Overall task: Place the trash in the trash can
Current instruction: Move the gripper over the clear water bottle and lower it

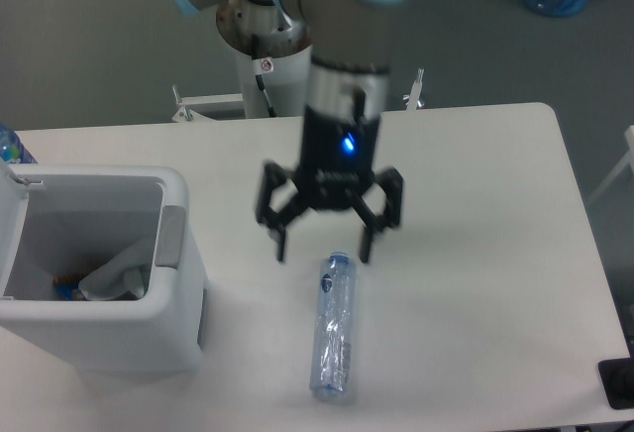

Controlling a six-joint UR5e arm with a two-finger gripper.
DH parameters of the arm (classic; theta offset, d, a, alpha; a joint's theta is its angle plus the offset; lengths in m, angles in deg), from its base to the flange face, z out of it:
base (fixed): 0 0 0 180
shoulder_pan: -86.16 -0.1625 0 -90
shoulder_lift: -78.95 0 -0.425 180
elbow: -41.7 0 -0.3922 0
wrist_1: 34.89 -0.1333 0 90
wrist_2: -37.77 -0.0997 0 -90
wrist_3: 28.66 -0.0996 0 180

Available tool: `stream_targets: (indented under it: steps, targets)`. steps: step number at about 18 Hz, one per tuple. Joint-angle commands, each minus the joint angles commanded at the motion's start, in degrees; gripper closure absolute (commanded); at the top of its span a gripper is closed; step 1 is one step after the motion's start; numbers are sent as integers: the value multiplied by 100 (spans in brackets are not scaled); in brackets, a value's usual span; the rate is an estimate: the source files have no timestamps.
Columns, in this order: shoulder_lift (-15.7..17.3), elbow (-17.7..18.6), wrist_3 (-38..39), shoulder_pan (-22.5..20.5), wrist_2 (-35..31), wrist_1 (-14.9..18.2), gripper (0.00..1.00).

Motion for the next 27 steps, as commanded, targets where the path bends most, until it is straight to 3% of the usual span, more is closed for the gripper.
stream_targets:
  steps: [5, 8, 21, 27]
  targets:
    - [-483, -18, -1185, -26, -124, 18, 0]
    - [-826, -9, -1512, -27, -247, 9, 0]
    - [-1644, 9, -1504, 184, -500, -44, 0]
    - [-1689, 131, -1328, 431, -686, -176, 0]
